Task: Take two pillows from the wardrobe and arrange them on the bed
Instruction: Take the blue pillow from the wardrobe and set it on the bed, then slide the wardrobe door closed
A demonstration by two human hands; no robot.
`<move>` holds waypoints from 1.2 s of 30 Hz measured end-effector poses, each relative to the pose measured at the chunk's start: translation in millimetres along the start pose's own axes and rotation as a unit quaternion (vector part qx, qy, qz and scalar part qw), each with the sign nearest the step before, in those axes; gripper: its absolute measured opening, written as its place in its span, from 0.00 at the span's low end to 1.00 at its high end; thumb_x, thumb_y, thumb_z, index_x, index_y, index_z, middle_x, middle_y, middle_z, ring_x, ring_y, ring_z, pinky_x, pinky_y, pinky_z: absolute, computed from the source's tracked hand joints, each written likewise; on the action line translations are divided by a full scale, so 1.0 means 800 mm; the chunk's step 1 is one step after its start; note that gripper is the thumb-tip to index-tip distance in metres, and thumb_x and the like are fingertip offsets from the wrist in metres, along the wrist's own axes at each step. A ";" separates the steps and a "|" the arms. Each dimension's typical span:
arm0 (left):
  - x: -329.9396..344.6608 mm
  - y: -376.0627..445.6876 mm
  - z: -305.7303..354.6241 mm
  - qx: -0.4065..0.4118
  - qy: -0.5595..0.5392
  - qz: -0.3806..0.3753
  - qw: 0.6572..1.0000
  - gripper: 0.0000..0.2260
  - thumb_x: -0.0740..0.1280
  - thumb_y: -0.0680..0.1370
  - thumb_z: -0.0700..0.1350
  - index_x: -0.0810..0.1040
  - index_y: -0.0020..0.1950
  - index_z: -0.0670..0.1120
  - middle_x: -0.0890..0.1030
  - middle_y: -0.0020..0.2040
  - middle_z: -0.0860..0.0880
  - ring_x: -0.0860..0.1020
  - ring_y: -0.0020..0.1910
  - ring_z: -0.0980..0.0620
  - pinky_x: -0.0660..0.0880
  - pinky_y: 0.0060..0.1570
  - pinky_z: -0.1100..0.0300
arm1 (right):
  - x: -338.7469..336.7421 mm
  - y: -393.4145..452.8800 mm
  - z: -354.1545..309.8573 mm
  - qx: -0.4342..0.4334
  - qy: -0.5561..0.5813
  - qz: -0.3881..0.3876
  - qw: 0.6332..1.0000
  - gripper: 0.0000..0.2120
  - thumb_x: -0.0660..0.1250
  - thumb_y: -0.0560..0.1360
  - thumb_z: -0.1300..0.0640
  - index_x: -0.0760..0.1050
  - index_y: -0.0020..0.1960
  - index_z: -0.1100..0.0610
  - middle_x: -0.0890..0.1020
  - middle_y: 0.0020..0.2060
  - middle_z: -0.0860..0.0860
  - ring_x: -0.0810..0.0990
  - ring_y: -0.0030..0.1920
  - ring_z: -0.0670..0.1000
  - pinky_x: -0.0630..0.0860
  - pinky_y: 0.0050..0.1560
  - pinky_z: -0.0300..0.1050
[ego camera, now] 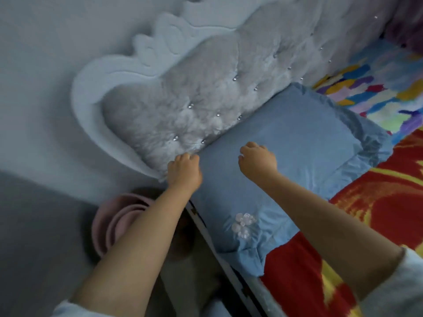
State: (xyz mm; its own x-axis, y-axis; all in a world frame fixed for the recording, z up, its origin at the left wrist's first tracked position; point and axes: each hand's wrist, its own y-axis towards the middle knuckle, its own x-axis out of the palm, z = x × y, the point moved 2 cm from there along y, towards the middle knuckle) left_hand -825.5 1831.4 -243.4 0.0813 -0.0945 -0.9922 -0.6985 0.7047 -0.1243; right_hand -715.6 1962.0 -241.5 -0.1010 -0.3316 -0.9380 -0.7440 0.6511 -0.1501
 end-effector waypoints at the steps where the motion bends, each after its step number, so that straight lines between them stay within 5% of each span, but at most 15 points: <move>1: -0.011 -0.025 -0.020 -0.029 0.004 0.013 0.999 0.11 0.60 0.77 0.41 0.74 0.58 0.41 0.76 0.60 0.41 0.72 0.61 0.41 0.71 0.57 0.49 | -0.007 -0.011 -0.027 -0.033 -0.006 0.007 0.999 0.12 0.57 0.79 0.57 0.73 0.59 0.58 0.74 0.62 0.56 0.71 0.61 0.61 0.71 0.58 0.50; 9: -0.067 -0.270 -0.163 -0.216 0.018 0.082 0.973 0.11 0.61 0.77 0.43 0.75 0.56 0.40 0.77 0.57 0.40 0.73 0.59 0.40 0.73 0.54 0.49 | -0.014 -0.156 -0.224 -0.291 -0.025 0.034 0.956 0.13 0.59 0.77 0.57 0.73 0.59 0.60 0.75 0.61 0.58 0.72 0.61 0.61 0.71 0.58 0.53; 18: -0.067 -0.655 -0.237 -0.377 0.035 0.169 0.910 0.09 0.60 0.77 0.42 0.76 0.52 0.39 0.78 0.54 0.40 0.72 0.56 0.41 0.71 0.48 0.50 | 0.013 -0.480 -0.394 -0.479 0.024 0.064 0.875 0.14 0.58 0.78 0.58 0.73 0.60 0.62 0.76 0.60 0.60 0.73 0.59 0.62 0.73 0.55 0.53; 28: -0.026 -1.035 -0.346 -0.602 0.026 0.120 0.789 0.12 0.61 0.77 0.43 0.74 0.58 0.39 0.75 0.59 0.39 0.70 0.61 0.41 0.71 0.54 0.51 | 0.109 -0.794 -0.543 -0.659 0.040 0.030 0.751 0.12 0.59 0.78 0.58 0.75 0.56 0.64 0.78 0.56 0.61 0.74 0.57 0.61 0.73 0.50 0.51; 36: 0.004 -1.184 -0.523 -0.650 0.025 0.092 0.754 0.13 0.61 0.77 0.41 0.73 0.59 0.37 0.75 0.59 0.37 0.70 0.61 0.41 0.70 0.57 0.52 | 0.206 -0.912 -0.762 -0.726 -0.026 -0.001 0.688 0.12 0.57 0.79 0.59 0.75 0.57 0.63 0.77 0.56 0.61 0.73 0.58 0.60 0.73 0.52 0.51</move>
State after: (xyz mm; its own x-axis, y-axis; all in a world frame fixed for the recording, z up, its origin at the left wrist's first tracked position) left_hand -461.1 869.1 -125.1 -0.1067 -0.1283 -0.9860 -0.8037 -0.5726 0.1615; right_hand -592.4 1016.0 -96.2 -0.1032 -0.2819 -0.9539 -0.6238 -0.7286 0.2828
